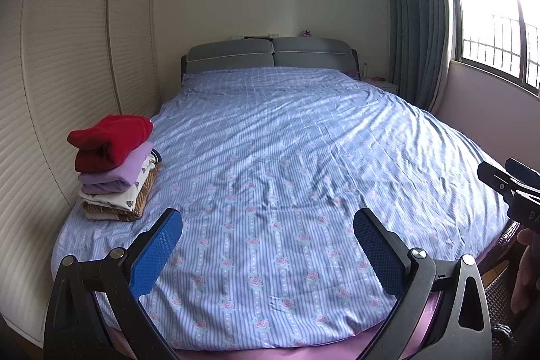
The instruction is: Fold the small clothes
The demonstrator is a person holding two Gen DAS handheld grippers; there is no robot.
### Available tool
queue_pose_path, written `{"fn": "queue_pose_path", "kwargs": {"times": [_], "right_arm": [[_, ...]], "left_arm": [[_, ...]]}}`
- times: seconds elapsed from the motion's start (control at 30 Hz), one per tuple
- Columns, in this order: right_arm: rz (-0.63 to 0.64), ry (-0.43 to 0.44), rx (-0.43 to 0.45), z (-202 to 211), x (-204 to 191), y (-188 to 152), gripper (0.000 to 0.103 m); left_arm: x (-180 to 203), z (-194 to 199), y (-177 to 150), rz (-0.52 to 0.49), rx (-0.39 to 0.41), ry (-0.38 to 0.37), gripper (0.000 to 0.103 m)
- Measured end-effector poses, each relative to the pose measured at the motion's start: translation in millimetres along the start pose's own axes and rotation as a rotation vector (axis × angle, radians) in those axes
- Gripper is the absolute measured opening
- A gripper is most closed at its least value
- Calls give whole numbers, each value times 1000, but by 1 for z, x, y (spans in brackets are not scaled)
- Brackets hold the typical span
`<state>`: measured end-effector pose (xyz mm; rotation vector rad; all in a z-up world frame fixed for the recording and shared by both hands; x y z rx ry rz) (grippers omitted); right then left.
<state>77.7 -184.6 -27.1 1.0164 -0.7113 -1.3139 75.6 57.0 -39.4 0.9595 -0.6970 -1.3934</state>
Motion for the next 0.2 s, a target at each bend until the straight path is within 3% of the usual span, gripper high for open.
{"fn": "queue_pose_path", "kwargs": {"times": [0.2], "right_arm": [[2, -4, 0, 0, -1, 1, 96]], "left_arm": [[0, -2, 0, 5, 6, 3, 103]]}}
Point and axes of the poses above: each gripper's, at about its wrist camera, not at the fingertips, and z roughly against the way its jaws point, x to its right, y to its top, the point moved 7 cm from there along -z, roughly the way its jaws point, and after that the axes turned 12 degrees about y, right-handed, at the moved point
